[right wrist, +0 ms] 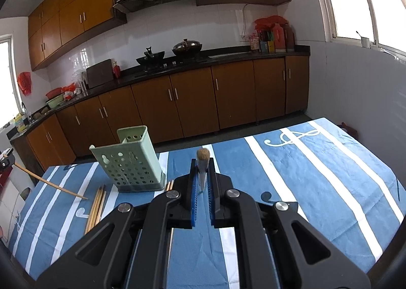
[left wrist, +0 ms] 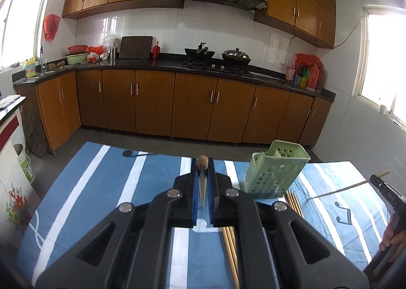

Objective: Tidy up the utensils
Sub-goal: 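Lift both held chopsticks up over the green utensil holder, then open both grippers to drop the chopsticks into the green holder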

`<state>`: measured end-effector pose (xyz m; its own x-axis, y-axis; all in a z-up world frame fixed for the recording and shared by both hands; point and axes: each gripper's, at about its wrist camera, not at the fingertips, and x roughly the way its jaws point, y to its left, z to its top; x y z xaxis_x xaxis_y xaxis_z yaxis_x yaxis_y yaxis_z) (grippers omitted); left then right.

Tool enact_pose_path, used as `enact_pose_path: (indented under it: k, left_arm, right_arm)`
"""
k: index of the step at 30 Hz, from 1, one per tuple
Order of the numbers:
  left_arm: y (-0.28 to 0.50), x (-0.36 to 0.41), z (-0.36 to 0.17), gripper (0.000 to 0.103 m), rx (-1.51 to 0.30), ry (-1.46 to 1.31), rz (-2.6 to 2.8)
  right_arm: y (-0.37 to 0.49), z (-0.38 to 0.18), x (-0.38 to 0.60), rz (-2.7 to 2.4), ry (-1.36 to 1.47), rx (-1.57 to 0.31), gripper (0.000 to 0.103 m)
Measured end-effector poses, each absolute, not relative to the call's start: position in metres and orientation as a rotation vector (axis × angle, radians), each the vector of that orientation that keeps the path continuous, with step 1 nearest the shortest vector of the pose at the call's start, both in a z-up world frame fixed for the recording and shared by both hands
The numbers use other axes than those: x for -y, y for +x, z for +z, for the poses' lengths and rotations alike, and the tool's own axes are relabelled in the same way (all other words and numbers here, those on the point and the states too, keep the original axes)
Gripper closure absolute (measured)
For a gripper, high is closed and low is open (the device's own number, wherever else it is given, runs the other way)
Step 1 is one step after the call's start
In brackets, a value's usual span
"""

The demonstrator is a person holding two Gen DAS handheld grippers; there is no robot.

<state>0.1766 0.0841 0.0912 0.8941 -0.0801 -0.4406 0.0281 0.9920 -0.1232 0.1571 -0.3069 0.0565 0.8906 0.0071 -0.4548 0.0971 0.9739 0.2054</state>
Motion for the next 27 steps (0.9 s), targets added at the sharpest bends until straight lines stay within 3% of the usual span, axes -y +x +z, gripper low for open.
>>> enact_pose_path:
  k: [16,27]
  left_arm:
    - [0.209,-0.060,0.232,0.096,-0.236,-0.154,-0.167]
    - [0.235,-0.016,0.211,0.096,-0.292,-0.179,-0.268]
  right_arm:
    - [0.193,0.173,0.300,0.092,0.346,-0.191,0.096]
    - [0.224,0.147,0.269,0.123,0.279,-0.254,0.096]
